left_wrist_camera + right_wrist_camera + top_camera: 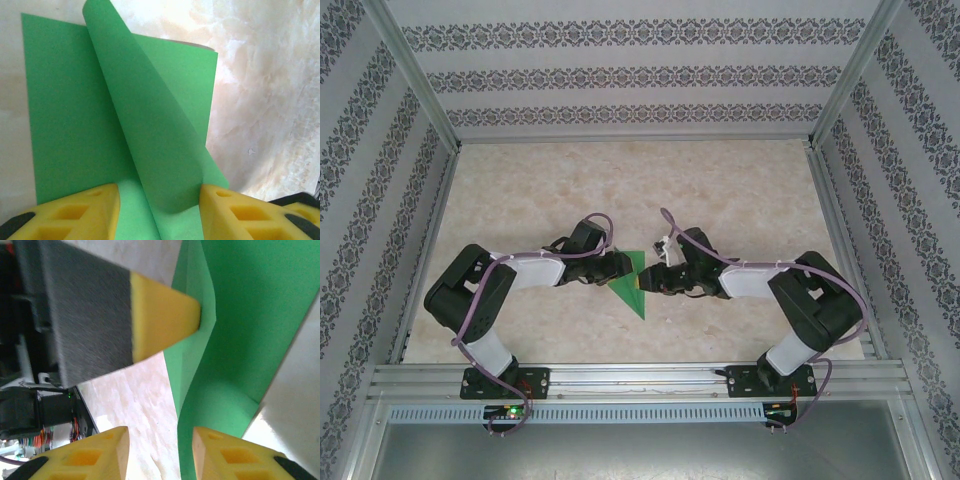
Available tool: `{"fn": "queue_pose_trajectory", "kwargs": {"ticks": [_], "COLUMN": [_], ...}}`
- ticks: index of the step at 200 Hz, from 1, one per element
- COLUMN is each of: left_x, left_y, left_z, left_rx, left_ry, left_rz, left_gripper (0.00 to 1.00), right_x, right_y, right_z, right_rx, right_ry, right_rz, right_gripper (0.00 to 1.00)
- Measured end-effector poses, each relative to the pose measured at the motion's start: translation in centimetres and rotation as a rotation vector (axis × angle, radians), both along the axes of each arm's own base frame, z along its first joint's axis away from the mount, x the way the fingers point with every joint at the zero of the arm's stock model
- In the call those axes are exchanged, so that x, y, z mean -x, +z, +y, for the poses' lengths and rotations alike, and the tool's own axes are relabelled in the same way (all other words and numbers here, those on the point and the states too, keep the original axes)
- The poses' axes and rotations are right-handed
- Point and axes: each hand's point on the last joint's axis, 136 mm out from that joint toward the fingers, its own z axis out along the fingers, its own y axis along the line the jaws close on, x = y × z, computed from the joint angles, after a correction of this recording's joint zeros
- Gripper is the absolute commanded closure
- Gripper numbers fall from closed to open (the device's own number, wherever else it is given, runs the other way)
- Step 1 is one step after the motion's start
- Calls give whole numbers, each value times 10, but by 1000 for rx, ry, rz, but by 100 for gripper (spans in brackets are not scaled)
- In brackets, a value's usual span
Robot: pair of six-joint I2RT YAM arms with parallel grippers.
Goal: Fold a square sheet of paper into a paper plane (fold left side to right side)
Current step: Fourth fold the wing at the center of the table.
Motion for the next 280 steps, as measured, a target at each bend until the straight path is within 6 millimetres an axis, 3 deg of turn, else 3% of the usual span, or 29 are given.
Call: {"fn": "queue_pose_trajectory", "kwargs": {"ticks": [35,77,130,232,280], "left_x": [0,0,0,0,0], "left_y": [0,0,0,0,0], "left_z": [0,-1,-1,0,0], "left_rx": [-1,-5,-7,-9,-9], "left_ry": [1,1,1,1,1], "left_rz": [-1,-4,-5,-3,-3], "left_gripper": [54,54,54,54,54], "right_x": [-4,-5,-9,-12,-12], "right_y": [-1,-20,-19,-24,-29], "right_z": [-4,-3,10,11,7], "right_rx": [0,29,15,30,61], "right_ry": [-17,-21,-6,-16,-27], "right_rz": [7,58,53,54,59], "right_gripper": [61,62,63,94,99]}}
